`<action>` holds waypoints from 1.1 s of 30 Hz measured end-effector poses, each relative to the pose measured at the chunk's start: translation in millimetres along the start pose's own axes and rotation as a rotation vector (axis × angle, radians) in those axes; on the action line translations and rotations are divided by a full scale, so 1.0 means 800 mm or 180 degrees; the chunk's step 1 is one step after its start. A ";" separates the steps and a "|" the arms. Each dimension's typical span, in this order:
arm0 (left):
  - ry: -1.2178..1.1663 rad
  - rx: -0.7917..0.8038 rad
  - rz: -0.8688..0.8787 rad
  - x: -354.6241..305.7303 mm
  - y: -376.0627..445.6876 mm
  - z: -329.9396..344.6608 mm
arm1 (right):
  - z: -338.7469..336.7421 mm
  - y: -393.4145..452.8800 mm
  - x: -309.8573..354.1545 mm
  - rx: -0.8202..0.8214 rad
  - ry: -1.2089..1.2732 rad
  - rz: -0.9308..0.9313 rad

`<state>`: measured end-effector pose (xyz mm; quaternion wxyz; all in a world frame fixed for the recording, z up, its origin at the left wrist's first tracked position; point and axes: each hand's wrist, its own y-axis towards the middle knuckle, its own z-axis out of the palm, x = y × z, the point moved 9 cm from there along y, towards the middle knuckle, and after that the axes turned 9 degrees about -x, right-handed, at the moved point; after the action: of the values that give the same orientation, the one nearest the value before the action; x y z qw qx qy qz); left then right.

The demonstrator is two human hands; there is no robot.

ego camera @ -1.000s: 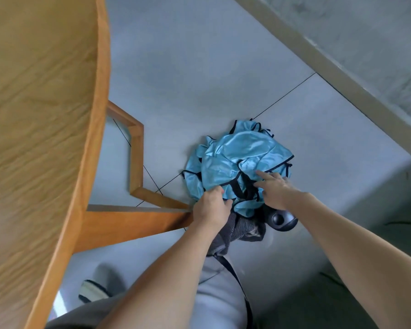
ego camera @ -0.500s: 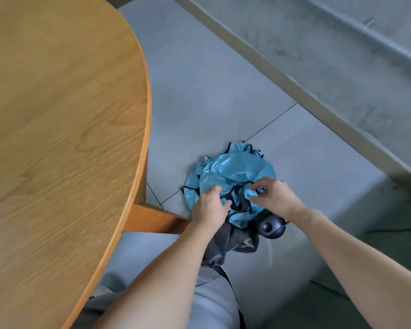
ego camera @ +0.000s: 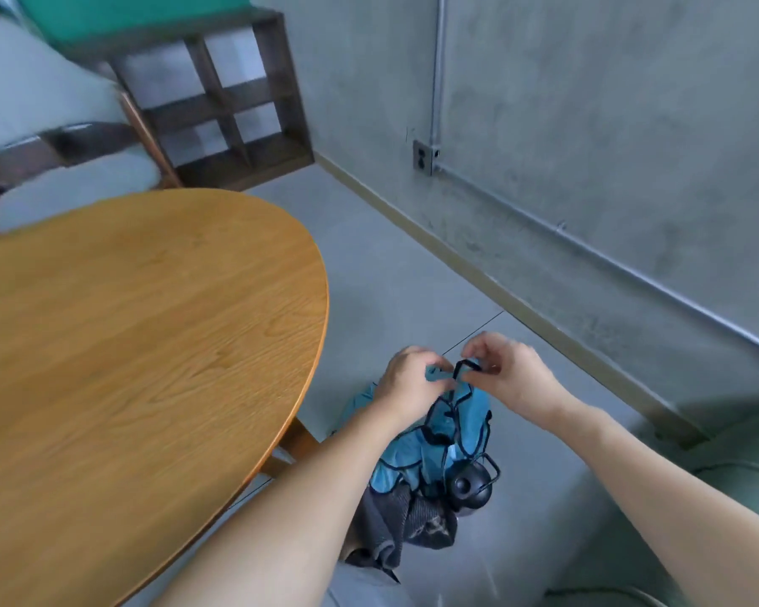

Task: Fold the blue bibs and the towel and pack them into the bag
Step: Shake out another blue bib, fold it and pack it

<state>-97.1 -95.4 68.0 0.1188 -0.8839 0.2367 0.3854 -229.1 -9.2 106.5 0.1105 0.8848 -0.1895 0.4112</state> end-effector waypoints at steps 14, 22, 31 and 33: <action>-0.0315 -0.0989 0.0418 -0.203 -0.042 -0.210 | -0.194 0.000 0.272 -0.0764 0.0295 -0.0893; 0.0159 -0.1519 0.0840 -0.314 -0.095 -0.361 | -0.317 -0.039 0.482 -0.1471 0.0492 -0.1761; 0.0314 -0.2886 0.1295 -0.452 -0.213 -0.708 | -0.429 -0.109 0.708 -0.2264 0.0366 -0.2530; 0.0423 -0.3132 0.1411 -0.478 -0.253 -0.773 | -0.431 -0.126 0.757 -0.2339 0.0139 -0.2777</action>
<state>167.2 -39.1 772.8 -0.4083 -0.7866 0.2161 0.4098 -64.8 54.9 788.3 0.5744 0.7758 0.0652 0.2527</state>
